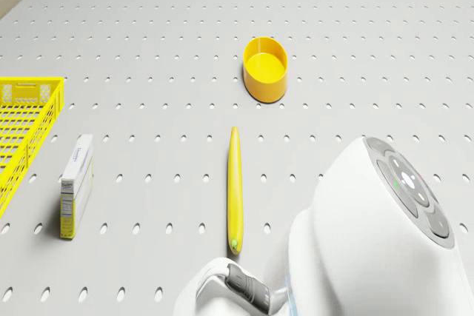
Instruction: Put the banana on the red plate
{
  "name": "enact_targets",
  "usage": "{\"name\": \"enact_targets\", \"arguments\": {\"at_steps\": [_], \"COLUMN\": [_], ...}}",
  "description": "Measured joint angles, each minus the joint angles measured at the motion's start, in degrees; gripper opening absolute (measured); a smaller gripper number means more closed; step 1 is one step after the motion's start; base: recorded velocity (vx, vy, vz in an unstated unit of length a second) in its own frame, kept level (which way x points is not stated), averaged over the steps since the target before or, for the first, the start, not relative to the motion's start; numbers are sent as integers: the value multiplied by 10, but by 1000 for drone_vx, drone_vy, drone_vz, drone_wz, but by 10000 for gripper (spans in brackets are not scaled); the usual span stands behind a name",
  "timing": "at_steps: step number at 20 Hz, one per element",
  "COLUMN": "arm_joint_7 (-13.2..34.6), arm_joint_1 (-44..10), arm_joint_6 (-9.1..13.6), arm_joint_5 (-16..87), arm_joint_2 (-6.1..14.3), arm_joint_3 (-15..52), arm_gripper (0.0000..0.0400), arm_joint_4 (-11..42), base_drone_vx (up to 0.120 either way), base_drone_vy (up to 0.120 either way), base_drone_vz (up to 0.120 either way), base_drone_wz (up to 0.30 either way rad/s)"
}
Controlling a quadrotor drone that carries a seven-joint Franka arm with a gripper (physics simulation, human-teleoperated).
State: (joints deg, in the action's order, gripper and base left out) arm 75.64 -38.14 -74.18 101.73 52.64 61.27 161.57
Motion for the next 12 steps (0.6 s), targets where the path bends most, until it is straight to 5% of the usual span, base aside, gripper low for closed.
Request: {"name": "enact_targets", "arguments": {"at_steps": [4,6,12], "arm_joint_7": [64,85,123], "arm_joint_1": [-95,-127,-184], "arm_joint_6": [44,58,74], "arm_joint_5": [78,97,118], "arm_joint_2": [27,38,66], "arm_joint_3": [50,66,94], "arm_gripper": [400,400,400], "arm_joint_4": [30,37,43], "base_drone_vx": [10,120,93], "base_drone_vy": [0,0,0], "base_drone_vz": [-120,-120,-73], "base_drone_wz": [0,0,0]}}
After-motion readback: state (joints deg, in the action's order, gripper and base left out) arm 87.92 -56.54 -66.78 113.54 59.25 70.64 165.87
